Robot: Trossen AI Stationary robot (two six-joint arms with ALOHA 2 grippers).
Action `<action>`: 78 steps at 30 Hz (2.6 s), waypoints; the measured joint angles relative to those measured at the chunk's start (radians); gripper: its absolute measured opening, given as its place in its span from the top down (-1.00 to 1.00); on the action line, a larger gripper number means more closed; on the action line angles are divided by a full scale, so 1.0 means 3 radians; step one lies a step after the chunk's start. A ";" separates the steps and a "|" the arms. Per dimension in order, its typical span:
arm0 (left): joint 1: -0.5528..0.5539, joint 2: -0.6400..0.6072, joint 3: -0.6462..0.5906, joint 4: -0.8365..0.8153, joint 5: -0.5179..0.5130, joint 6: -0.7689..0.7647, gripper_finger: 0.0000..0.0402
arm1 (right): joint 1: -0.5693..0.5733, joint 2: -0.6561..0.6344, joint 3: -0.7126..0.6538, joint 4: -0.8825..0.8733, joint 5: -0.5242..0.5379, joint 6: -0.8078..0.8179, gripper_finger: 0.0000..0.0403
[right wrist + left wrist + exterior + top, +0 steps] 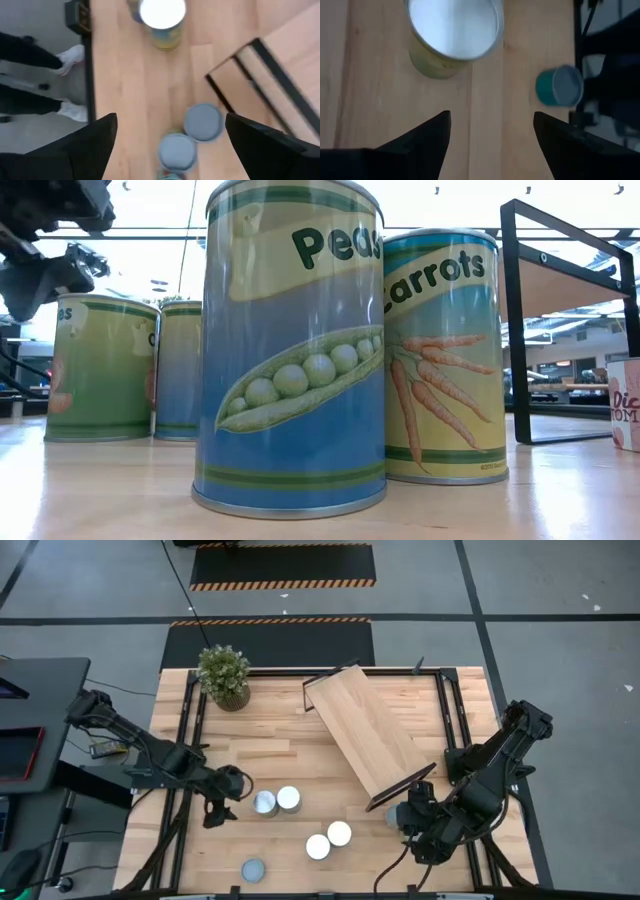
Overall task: Pick and place cans onto a shelf
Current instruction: Put the canned oranges on the shelf
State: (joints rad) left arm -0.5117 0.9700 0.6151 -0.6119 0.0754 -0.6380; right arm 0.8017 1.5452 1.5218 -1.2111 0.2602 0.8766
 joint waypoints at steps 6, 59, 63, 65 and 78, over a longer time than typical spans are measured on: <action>-0.0001 0.0254 0.0000 -0.0044 -0.0089 -0.0007 -0.47 | -0.0069 0.0000 0.0032 -0.0039 -0.0002 0.0071 -0.88; 0.0115 0.0937 0.0000 0.1013 -0.1290 -0.0002 -0.54 | -0.0285 0.0000 0.0030 -0.0030 0.0092 0.0042 -0.88; 0.0299 0.0805 0.0043 0.0816 -0.1250 0.0147 -0.56 | -0.0298 -0.0001 0.0030 -0.0040 0.0091 0.0042 -0.88; 0.0454 0.0738 0.0146 0.0600 -0.1233 0.0243 -0.58 | -0.0335 -0.0003 0.0030 -0.0073 0.0089 0.0058 -0.88; 0.1652 0.1074 0.1535 0.0134 -0.0543 0.1564 -0.56 | -0.0792 -0.0382 0.0025 -0.0103 0.0347 0.0051 -0.85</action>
State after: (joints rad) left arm -0.0161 1.2921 1.0755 -0.5716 -0.0875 -0.1689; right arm 0.5640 1.4304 1.5294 -1.2420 0.3643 0.8918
